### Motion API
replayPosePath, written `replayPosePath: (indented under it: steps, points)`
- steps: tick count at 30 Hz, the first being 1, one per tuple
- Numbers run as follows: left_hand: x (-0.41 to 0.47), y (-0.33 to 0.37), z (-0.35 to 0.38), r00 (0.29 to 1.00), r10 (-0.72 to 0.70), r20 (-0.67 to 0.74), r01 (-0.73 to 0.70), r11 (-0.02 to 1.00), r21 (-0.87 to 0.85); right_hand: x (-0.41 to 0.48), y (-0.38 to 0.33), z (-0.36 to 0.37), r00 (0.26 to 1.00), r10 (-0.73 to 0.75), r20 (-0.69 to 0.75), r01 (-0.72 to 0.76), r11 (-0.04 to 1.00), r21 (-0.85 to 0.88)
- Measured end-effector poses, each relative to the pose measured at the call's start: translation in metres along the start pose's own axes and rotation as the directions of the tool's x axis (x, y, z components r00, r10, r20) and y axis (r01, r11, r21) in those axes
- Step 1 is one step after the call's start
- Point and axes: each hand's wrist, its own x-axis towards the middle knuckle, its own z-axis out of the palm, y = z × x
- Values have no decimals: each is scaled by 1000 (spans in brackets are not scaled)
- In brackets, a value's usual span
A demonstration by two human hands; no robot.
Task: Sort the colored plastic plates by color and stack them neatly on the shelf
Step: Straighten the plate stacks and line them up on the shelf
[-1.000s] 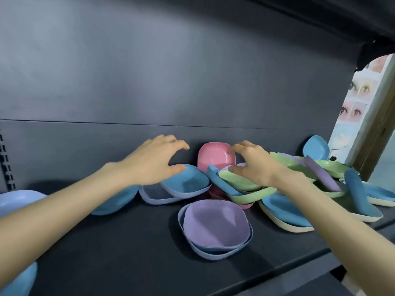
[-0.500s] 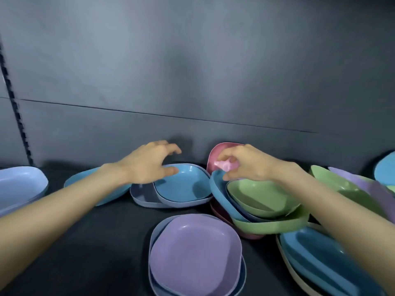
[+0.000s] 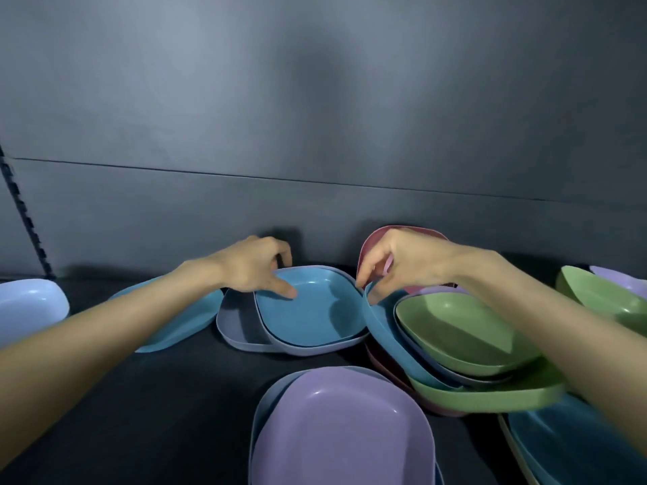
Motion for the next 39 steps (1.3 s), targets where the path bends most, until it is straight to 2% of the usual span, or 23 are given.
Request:
replayPosePath:
  steps: [6, 19, 24, 29, 39]
  points:
    - [9, -7, 5, 1000, 5, -29, -7, 997, -79, 1, 6, -2, 1000, 10, 8, -11, 995, 101]
    - [0, -3, -3, 979, -15, -201, 6, 999, -49, -1, 22, -17, 991, -25, -133, 69, 937, 343]
    - [-4, 1, -9, 969, -5, -245, -23, 994, -109, -2, 25, -19, 983, -17, -184, 84, 930, 358]
    - [-9, 8, -18, 936, -8, -351, -58, 983, -175, -6, 23, -23, 963, -20, -270, 120, 926, 359]
    - [-21, 8, -33, 876, -48, -479, -109, 949, -296, -4, 3, -38, 880, -33, -473, 209, 922, 325]
